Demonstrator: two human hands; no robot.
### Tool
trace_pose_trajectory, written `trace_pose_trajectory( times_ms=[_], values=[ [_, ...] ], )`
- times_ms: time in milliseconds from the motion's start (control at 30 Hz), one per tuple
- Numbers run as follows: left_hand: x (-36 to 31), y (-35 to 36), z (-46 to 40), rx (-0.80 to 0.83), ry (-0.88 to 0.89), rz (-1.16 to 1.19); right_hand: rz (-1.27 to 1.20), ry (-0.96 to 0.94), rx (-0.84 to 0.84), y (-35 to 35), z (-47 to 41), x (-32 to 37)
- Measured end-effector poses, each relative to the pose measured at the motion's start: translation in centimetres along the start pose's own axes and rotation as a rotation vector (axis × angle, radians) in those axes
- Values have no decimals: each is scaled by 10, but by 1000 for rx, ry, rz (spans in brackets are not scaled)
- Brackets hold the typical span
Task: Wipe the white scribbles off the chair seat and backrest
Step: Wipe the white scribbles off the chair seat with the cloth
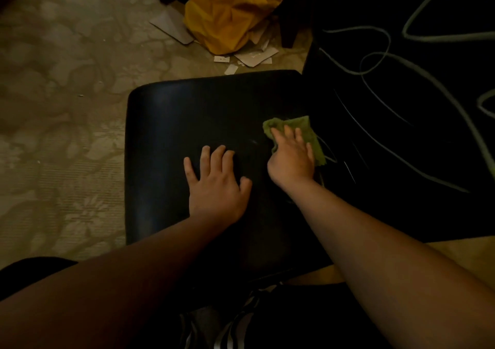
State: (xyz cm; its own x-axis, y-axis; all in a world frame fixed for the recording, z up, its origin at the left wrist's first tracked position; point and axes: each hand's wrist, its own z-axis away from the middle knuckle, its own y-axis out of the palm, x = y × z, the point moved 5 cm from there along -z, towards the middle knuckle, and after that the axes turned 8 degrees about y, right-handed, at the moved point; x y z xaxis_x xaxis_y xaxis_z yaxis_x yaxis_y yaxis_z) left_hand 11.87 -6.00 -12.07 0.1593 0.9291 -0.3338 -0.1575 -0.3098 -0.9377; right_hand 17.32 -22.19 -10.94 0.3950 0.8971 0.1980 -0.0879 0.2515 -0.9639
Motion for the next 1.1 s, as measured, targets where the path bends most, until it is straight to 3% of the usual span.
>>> trace_pose_trajectory(
  times_ms=[133,233,333,467,633,733,933,1000,1100],
  values=[
    [1,4,1,-12,1,8,7,-399,149,10,27,33],
    [2,5,2,-38,-7,3,-13,-496,221,8,31,37],
    [4,4,3,-31,-8,8,-35,-443,152,5,14,28],
    [6,2,3,-35,-30,20,-80,-188,-21,-5,-29,-1],
    [4,3,1,-18,-31,34,-71,107,-3,-14,-63,-51],
    [4,5,0,-15,-36,16,-11,42,-22,-10,-50,-37],
    [5,6,4,-32,-50,17,67,-398,90,12,27,11],
    [5,6,4,-25,-54,8,61,-432,119,12,34,10],
    [2,4,4,-36,-59,14,1,-339,58,4,20,-7]
  ],
)
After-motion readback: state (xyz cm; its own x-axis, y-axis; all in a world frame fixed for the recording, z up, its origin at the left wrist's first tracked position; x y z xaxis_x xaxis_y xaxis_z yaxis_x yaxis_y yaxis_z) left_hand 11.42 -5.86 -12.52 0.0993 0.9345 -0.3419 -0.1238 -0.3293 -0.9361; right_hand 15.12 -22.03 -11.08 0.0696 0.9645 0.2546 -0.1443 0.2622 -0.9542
